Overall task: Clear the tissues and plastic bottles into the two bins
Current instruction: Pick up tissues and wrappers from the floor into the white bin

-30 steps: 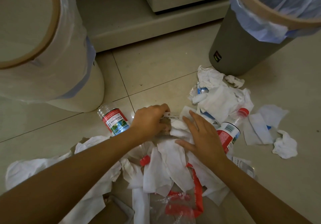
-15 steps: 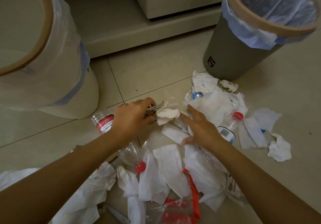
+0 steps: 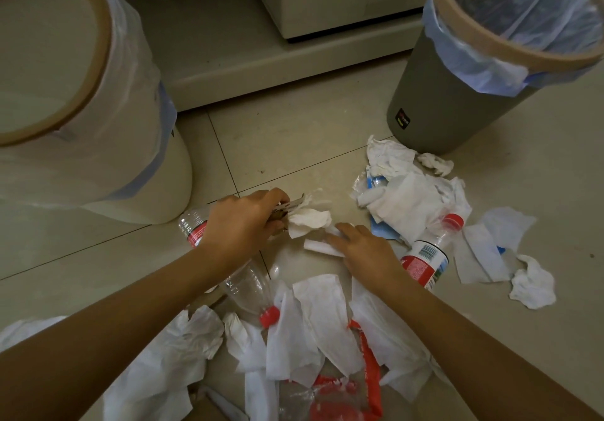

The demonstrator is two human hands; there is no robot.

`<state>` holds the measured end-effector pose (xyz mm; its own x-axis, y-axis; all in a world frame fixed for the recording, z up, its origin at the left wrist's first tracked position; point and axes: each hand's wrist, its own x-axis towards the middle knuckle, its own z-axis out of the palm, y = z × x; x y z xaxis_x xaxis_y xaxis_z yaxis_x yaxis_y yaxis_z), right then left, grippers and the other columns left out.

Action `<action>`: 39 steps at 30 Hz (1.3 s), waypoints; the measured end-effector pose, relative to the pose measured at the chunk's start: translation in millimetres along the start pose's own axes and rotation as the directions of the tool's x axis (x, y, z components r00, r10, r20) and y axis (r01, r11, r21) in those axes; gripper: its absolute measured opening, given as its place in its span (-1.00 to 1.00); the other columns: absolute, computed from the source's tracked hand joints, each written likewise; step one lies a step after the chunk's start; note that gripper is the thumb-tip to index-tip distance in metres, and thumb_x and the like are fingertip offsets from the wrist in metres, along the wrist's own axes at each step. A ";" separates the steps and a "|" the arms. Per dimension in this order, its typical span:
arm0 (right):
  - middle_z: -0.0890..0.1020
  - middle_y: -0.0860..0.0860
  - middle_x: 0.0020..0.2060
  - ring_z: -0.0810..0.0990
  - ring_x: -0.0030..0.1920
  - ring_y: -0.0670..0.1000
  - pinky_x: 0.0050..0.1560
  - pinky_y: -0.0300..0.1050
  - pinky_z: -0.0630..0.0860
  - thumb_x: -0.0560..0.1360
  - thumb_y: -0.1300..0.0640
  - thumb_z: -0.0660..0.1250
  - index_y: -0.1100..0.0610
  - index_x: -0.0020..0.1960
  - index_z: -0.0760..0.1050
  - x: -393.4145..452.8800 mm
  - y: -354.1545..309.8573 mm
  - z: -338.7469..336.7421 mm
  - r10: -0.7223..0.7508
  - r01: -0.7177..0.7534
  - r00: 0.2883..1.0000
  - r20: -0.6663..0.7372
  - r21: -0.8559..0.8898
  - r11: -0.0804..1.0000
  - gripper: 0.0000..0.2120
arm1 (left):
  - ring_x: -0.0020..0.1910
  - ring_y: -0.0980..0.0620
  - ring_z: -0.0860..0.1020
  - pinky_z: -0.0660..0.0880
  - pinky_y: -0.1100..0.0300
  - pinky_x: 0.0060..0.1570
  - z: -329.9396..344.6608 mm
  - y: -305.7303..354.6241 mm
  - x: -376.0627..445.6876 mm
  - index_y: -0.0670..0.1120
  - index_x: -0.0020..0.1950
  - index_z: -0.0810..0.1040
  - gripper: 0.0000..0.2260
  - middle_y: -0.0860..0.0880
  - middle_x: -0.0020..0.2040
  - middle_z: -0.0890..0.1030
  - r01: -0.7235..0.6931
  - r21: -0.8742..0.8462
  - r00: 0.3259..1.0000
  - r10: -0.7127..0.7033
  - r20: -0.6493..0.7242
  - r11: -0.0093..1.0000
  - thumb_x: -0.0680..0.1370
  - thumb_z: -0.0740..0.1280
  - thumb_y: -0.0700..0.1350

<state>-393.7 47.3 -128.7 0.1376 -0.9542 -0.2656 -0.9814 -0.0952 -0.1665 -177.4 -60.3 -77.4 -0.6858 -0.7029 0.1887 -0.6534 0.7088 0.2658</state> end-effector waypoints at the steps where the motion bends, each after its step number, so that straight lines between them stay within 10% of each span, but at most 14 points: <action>1: 0.59 0.18 0.05 0.61 -0.17 0.23 -0.54 -0.09 0.46 0.12 0.40 0.52 0.08 0.18 0.57 0.5 -1.0 -2.5 -0.014 0.013 0.999 -0.033 -0.024 1.000 -0.36 | -0.42 -0.02 0.55 0.52 0.14 -0.43 -5.3 -1.9 0.0 -0.03 0.09 0.54 -0.68 0.01 -0.16 0.65 -0.014 0.022 1.000 0.014 -0.009 1.000 0.40 0.51 -0.02; 14: 0.59 0.18 0.14 0.62 -0.05 0.18 -0.41 -0.09 0.60 0.22 0.38 0.52 0.12 0.23 0.56 10.6 -55.9 -114.6 -0.189 0.195 0.840 -0.508 -0.042 0.980 -0.41 | -0.41 -0.03 0.59 0.48 0.18 -0.45 -150.9 -26.9 -11.8 -0.12 0.08 0.59 -0.77 -0.08 -0.17 0.66 -0.251 0.321 0.945 0.303 -0.122 0.913 0.46 0.43 -0.09; 30: 0.53 0.16 0.17 0.57 0.02 0.14 -0.20 -0.01 0.62 0.46 0.19 0.39 0.12 0.30 0.46 87.8 -186.7 -271.4 -0.384 0.467 0.452 -0.806 -0.153 0.871 -0.59 | -0.17 -0.02 0.67 0.60 0.12 -0.33 -274.2 -95.7 -44.3 -0.08 0.33 0.46 -0.64 -0.07 0.03 0.68 -0.021 0.476 0.754 0.326 -0.570 0.879 0.55 0.36 -0.05; 39: 0.51 0.07 0.13 0.54 0.03 0.08 -0.09 -0.06 0.55 0.48 0.25 0.35 0.06 0.23 0.54 161.7 -279.7 -270.5 -0.274 0.510 0.572 -0.773 0.074 0.857 -0.67 | -0.16 0.00 0.65 0.58 0.15 -0.30 -241.3 -159.2 -34.4 -0.09 0.20 0.58 -0.75 -0.05 0.01 0.67 0.226 0.340 0.834 -0.001 -0.552 0.913 0.56 0.26 -0.08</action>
<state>-133.0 -157.1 131.8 0.2440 -0.7388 0.6282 -0.7612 -0.5473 -0.3480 27.6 -163.2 101.9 -0.3941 -0.6198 0.6786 -0.8605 0.5082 -0.0357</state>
